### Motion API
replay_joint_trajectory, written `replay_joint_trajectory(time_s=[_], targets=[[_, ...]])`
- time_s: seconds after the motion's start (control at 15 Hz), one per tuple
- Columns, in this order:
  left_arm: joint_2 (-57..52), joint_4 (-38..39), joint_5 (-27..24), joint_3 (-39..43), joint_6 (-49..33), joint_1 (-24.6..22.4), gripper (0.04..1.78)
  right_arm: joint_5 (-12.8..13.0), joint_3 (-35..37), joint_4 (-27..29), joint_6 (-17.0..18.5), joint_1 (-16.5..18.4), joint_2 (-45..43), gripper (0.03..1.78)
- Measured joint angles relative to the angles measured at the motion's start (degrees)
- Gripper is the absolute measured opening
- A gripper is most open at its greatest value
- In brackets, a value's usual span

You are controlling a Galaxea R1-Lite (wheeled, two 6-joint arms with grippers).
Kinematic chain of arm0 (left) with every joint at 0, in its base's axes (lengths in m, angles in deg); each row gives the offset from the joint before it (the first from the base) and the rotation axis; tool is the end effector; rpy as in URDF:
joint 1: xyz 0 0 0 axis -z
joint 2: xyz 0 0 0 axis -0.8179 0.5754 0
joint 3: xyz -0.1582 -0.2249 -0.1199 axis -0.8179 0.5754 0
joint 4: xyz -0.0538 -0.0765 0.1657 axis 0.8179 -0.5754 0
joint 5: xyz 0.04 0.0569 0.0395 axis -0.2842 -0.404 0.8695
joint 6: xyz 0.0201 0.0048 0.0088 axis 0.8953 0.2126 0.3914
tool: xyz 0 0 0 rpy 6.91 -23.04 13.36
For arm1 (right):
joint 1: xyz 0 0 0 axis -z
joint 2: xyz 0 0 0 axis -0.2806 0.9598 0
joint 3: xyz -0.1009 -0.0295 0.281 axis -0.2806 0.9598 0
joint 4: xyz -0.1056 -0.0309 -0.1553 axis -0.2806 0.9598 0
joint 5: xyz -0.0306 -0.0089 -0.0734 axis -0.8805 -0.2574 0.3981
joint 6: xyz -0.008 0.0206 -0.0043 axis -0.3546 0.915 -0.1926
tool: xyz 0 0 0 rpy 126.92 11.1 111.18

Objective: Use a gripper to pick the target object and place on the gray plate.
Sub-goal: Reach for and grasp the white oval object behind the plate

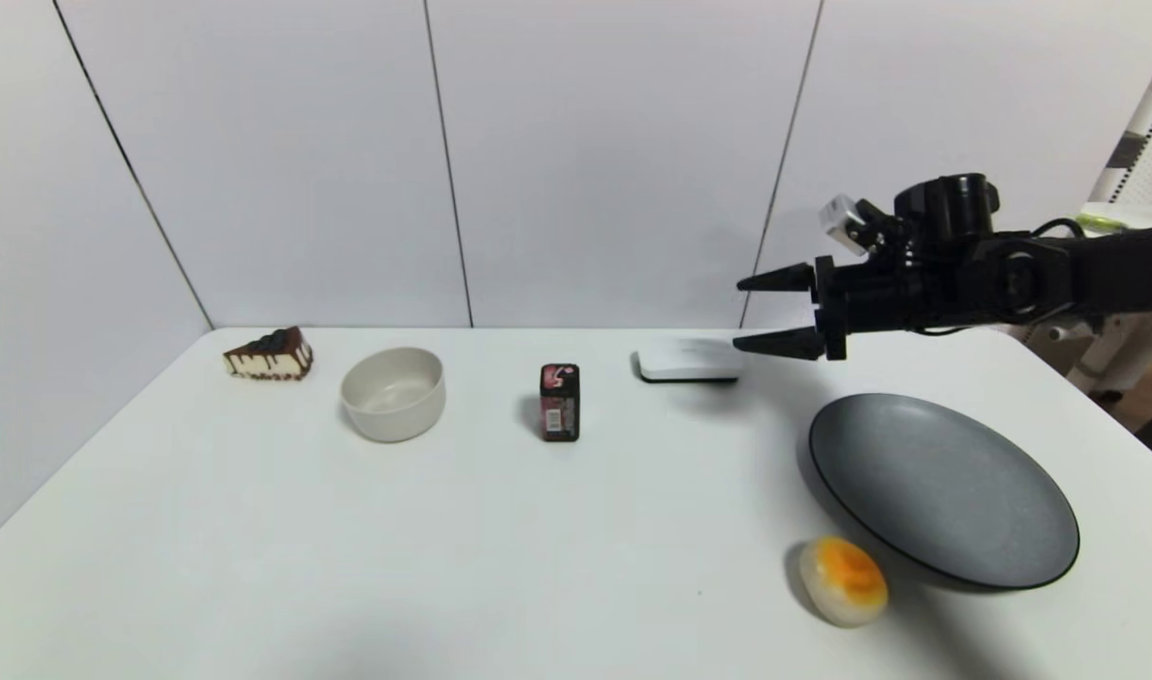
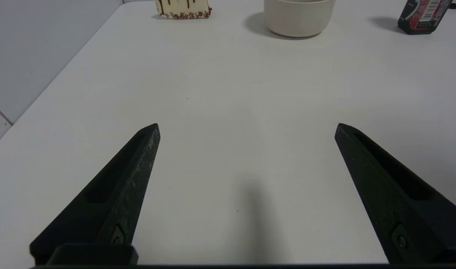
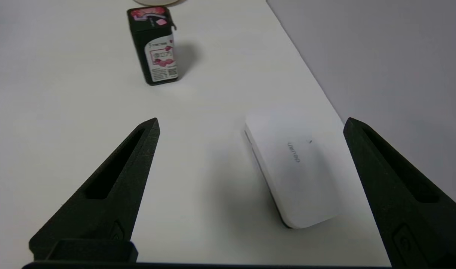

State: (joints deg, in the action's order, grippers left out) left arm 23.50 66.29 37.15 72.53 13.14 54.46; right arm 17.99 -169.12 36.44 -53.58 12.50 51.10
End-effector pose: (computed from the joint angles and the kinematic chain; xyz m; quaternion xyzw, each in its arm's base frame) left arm -0.0229 -0.0003 0.0750 0.0082 0.0012 -0.0002 1.0000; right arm 0.4167 0.0472 0.1858 -0.1622 0.0514 0.5599 0.8109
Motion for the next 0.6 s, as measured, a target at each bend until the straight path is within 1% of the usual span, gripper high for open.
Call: replay_joint_trajectory(time_s=[0.13, 0.27, 0.47, 0.6], targets=[[0.0, 0.0, 0.0, 0.0, 0.0, 0.0, 1.69, 0.0, -5.5, 0.5, 0.1, -0.5, 4.2, 1.7], [0.0, 0.0, 0.0, 0.0, 0.0, 0.0, 1.69, 0.0, -9.5, 1.2, 0.2, -1.0, 7.7, 1.7], [0.0, 0.0, 0.0, 0.0, 0.0, 0.0, 1.69, 0.0, -14.7, 3.3, 0.2, -1.6, 11.9, 1.7], [0.0, 0.0, 0.0, 0.0, 0.0, 0.0, 1.69, 0.1, -16.9, 3.6, 0.0, -1.9, 14.3, 1.7]])
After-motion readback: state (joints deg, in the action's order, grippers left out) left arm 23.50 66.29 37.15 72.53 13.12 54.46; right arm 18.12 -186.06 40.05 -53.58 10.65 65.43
